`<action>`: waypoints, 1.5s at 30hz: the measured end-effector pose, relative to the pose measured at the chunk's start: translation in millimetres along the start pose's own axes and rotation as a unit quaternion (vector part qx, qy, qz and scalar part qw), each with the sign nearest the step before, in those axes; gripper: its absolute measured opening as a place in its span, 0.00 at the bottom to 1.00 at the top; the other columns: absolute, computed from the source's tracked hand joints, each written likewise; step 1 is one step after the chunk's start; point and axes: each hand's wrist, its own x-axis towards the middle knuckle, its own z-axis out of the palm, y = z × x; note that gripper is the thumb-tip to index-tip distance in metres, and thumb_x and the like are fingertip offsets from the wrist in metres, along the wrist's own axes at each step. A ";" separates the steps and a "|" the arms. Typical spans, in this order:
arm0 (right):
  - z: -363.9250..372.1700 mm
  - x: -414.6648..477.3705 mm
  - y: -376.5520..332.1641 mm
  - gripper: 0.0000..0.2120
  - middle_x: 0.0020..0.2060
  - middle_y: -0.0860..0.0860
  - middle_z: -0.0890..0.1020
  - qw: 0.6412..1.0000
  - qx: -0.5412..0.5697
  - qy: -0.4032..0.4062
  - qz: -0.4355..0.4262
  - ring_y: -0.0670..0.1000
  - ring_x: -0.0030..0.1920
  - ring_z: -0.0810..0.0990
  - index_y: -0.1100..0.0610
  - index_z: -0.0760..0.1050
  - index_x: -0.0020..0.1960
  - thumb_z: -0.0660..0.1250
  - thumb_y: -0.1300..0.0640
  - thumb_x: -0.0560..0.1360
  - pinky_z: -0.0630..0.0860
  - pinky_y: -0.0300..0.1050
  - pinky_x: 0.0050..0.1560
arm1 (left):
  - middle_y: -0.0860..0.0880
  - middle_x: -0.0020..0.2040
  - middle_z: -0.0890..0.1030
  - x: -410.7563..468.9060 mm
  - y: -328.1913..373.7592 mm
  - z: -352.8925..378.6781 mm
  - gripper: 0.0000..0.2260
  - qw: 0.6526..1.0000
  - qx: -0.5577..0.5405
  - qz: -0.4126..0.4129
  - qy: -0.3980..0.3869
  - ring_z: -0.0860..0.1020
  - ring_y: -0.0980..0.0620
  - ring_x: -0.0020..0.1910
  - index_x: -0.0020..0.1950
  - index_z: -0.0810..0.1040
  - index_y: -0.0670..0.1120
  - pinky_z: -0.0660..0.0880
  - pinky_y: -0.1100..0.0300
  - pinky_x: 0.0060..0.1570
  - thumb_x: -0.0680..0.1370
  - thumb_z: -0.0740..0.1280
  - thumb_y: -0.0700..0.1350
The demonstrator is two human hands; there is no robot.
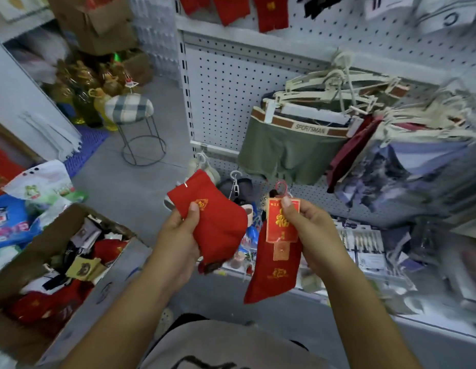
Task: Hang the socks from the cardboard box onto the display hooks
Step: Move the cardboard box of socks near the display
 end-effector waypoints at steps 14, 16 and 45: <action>-32.5 -5.3 30.6 0.13 0.39 0.55 0.85 0.991 0.046 -0.115 0.059 0.51 0.37 0.84 0.60 0.80 0.52 0.70 0.52 0.74 0.82 0.44 0.40 | 0.41 0.63 0.83 -5.2 -25.3 48.4 0.21 0.992 -0.058 -0.094 -0.059 0.82 0.43 0.63 0.70 0.76 0.45 0.81 0.46 0.59 0.84 0.58 0.56; -29.5 0.3 27.0 0.18 0.42 0.58 0.85 0.993 0.083 -0.072 0.050 0.53 0.39 0.84 0.63 0.79 0.56 0.70 0.51 0.73 0.83 0.49 0.43 | 0.41 0.64 0.82 -9.7 -27.2 45.7 0.24 0.983 0.055 -0.108 -0.135 0.81 0.41 0.63 0.66 0.80 0.46 0.76 0.41 0.65 0.81 0.58 0.61; -47.3 29.7 -11.8 0.04 0.37 0.50 0.84 0.959 -0.050 -0.279 -0.027 0.46 0.37 0.82 0.52 0.82 0.42 0.70 0.53 0.73 0.78 0.40 0.43 | 0.47 0.39 0.83 -9.9 59.1 70.5 0.13 0.863 0.448 0.141 -0.189 0.81 0.52 0.29 0.56 0.84 0.46 0.76 0.65 0.28 0.72 0.78 0.38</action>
